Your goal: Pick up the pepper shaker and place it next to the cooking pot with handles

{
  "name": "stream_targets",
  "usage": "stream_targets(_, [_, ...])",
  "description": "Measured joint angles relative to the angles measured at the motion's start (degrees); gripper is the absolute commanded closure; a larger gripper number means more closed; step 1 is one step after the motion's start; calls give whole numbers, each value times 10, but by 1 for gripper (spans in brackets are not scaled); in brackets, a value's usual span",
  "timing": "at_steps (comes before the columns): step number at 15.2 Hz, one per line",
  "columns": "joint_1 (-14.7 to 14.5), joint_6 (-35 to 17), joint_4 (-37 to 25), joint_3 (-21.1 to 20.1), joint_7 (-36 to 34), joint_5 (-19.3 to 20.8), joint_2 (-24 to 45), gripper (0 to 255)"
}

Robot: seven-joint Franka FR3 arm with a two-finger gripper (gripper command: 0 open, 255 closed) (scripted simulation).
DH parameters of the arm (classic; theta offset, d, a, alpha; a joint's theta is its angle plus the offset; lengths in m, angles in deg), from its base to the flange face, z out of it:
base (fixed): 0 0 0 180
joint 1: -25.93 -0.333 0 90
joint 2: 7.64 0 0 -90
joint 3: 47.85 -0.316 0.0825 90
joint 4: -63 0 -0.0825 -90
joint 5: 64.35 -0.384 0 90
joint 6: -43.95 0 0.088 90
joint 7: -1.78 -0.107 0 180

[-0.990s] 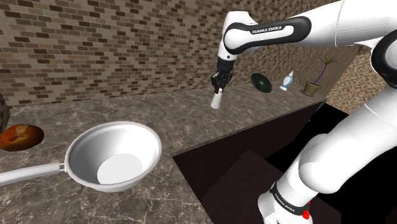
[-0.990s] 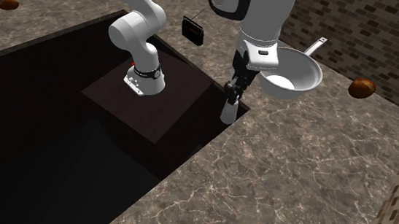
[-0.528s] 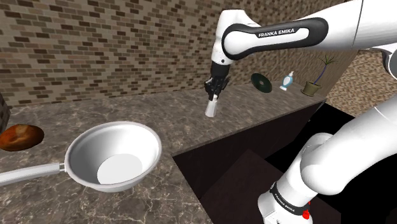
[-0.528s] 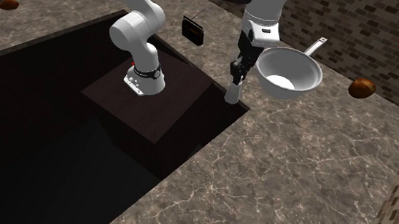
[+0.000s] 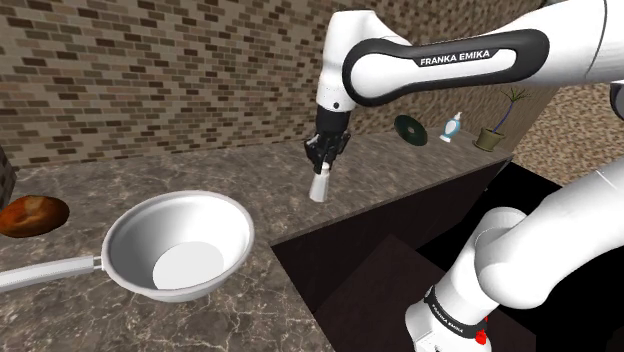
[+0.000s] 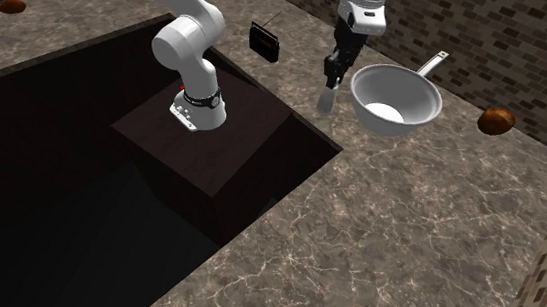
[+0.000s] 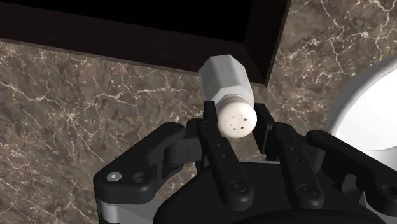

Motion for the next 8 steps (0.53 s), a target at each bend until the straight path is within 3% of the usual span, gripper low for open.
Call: stream_targets(8, [-48, 11, -16, -77, -109, -32, 9, 255])
